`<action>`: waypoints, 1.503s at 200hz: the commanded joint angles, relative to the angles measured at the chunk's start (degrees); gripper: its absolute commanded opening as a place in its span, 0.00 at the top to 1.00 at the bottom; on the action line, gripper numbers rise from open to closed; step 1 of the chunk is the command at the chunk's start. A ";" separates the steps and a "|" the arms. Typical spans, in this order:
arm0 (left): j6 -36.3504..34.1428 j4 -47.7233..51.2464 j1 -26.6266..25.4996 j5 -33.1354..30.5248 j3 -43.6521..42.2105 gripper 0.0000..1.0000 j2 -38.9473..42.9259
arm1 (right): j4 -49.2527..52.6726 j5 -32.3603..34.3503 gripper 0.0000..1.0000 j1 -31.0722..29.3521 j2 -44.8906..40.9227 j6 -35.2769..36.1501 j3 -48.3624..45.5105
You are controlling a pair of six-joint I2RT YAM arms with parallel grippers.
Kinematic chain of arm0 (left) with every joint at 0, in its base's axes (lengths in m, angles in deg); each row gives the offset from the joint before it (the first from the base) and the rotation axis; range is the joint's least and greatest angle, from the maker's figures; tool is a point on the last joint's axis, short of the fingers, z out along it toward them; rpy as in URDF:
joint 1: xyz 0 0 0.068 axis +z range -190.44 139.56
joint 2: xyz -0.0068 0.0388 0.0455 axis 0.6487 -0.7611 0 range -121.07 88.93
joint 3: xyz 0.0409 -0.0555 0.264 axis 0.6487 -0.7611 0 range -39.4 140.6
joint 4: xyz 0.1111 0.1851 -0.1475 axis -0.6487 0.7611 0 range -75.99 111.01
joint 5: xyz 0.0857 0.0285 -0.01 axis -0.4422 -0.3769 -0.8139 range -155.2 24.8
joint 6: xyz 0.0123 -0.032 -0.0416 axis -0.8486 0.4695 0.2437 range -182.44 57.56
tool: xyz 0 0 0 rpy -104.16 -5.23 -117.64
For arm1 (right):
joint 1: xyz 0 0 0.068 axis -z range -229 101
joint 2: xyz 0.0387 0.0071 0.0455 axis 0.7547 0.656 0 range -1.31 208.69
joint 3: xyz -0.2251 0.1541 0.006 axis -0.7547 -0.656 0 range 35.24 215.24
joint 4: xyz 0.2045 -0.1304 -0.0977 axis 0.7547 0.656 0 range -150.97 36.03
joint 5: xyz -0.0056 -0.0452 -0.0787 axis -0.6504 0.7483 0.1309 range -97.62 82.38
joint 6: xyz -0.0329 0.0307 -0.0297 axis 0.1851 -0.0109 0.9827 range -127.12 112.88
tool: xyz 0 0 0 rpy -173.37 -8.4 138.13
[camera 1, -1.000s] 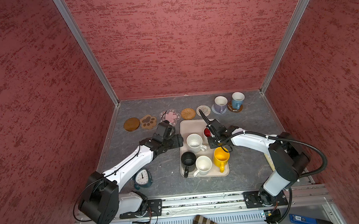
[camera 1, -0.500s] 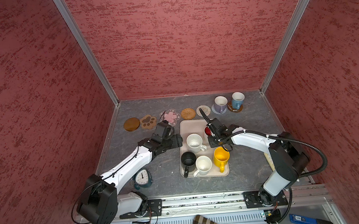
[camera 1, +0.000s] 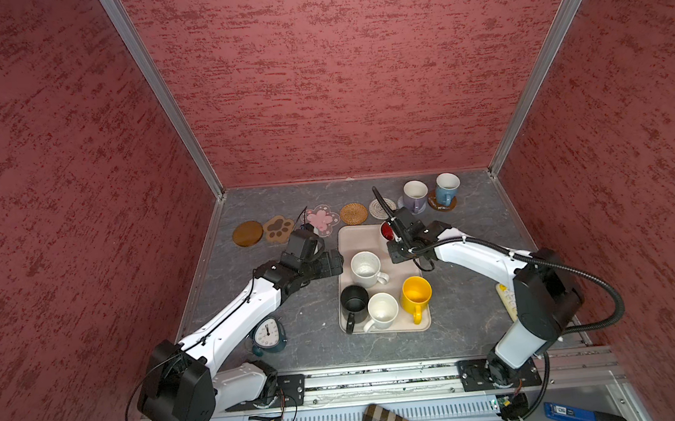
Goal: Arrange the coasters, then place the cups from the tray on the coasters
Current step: 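Grasp the red-lined mug rim with the right gripper and lift it, then carry the red-lined mug with the right gripper to the braided coaster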
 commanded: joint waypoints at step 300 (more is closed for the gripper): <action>-3.26 -15.80 8.82 6.45 9.12 0.00 -23.12 | 2.66 -3.09 0.97 13.21 35.37 7.75 45.61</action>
